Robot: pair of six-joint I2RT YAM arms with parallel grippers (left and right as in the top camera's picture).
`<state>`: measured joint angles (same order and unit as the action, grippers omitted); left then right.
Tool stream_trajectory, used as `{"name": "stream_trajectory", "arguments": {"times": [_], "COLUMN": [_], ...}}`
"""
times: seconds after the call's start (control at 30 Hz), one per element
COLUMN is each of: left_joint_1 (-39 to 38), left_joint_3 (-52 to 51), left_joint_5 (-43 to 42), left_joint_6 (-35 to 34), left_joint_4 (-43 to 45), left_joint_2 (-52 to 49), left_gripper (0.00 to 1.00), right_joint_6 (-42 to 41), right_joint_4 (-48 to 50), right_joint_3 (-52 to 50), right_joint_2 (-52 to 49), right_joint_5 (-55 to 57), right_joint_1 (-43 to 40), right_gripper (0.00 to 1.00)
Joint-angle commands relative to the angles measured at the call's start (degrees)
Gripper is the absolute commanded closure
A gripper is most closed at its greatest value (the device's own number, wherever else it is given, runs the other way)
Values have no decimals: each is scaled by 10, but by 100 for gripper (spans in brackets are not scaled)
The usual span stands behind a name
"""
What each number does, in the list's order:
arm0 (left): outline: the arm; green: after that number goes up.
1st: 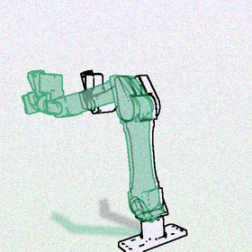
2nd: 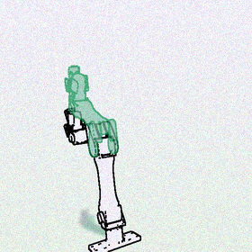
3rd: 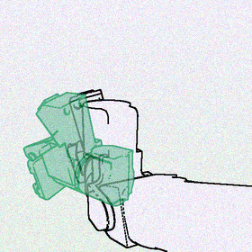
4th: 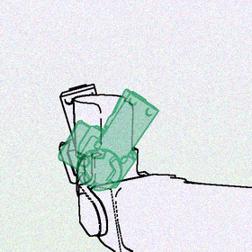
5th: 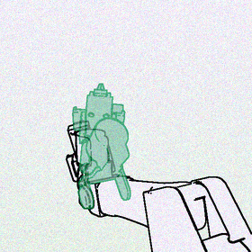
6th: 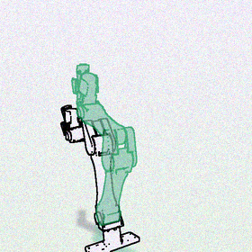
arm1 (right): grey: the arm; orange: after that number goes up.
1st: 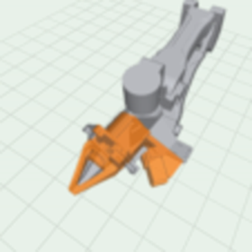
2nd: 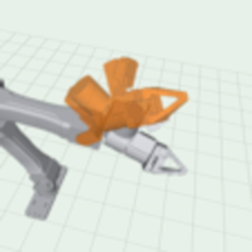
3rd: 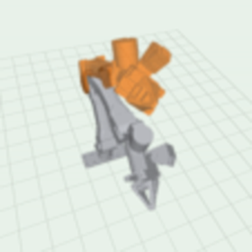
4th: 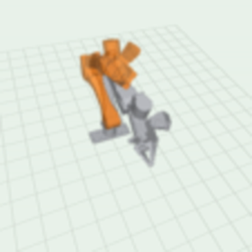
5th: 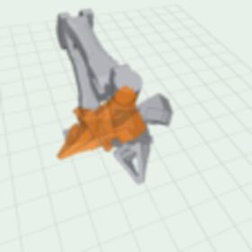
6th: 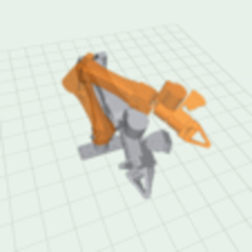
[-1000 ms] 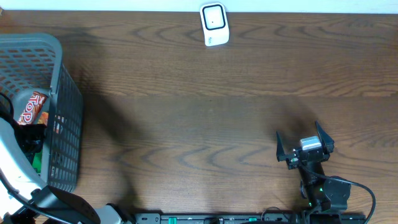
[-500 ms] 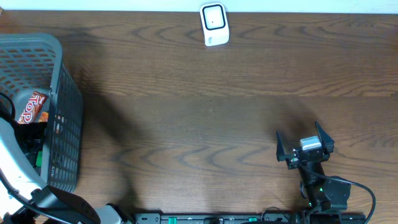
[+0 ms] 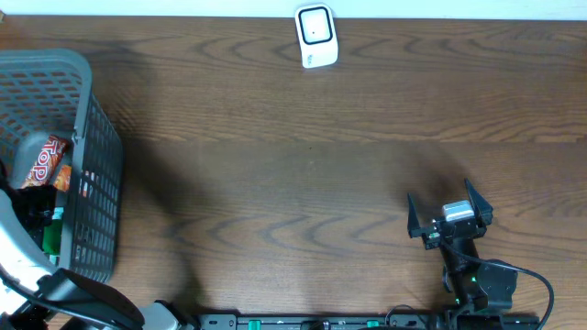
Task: Scan the item barcode
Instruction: 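Grasp the green-lidded Knorr jar inside the basket with the left gripper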
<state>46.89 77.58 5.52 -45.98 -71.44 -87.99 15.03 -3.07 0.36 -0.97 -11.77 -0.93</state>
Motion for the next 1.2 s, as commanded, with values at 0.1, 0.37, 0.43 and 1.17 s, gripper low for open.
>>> {"name": "stream_trajectory", "arguments": {"times": [0.1, 0.37, 0.43, 1.17], "left_joint_1": [2, 2, 2, 2], "left_joint_3": [-4, -4, -5, -5], "left_joint_5": [11, 11, 11, 12], "left_joint_6": [13, 14, 13, 28], "left_joint_4": [13, 35, 38, 60], "left_joint_2": [-40, -96, -111, -208], "left_gripper": [4, 2, 1, 8], "right_joint_6": [-4, -4, -4, -4], "right_joint_4": [-2, -2, -2, -2], "right_joint_3": [0, 0, 0, 0], "right_joint_2": [0, 0, 0, 0], "right_joint_5": [3, 3, 3, 3], "right_joint_1": [1, 1, 1, 1], "right_gripper": [1, 1, 1, 1]}}
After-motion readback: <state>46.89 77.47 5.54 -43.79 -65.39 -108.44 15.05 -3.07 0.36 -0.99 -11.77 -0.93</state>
